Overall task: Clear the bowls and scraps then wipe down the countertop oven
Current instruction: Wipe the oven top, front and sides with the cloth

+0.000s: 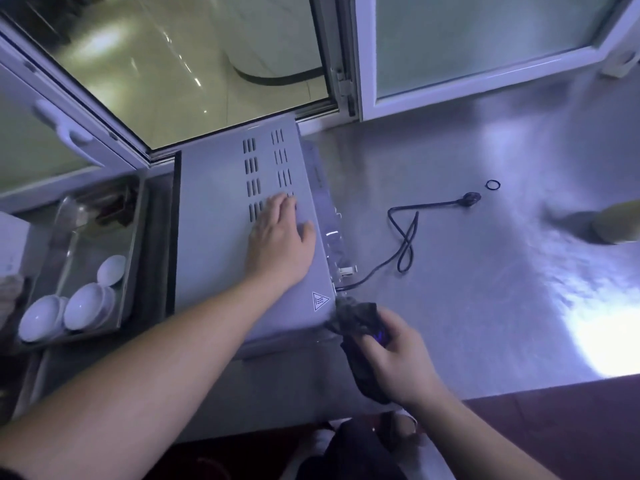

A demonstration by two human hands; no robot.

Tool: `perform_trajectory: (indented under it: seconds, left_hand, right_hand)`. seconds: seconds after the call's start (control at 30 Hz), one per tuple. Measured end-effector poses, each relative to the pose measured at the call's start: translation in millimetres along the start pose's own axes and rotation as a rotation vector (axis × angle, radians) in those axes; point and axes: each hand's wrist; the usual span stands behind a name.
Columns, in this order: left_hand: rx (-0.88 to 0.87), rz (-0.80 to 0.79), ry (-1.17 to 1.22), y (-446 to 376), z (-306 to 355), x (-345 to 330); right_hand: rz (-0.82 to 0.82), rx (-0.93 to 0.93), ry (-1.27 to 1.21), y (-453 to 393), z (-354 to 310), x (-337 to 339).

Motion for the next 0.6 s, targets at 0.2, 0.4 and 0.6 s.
perform_trajectory:
  seconds: [0.2,0.4,0.6]
  left_hand:
    - [0.013,0.041,-0.036,1,-2,-7]
    - [0.002,0.047,-0.029,1,-2,-9]
    - [-0.007,0.059,-0.016,-1,-4,-11]
  right_hand:
    - [0.003,0.104,0.062,-23,19,-1]
    - [-0.014,0.081,-0.016,-26,47,-11]
    - [-0.023,0.0,0.078,-40,80,-22]
Point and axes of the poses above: each hand's wrist, its own y-axis away from the middle knuckle, its own x-axis out of the back of the hand, z = x × y, and after that the axes turned 10 degrees about y, right-handed
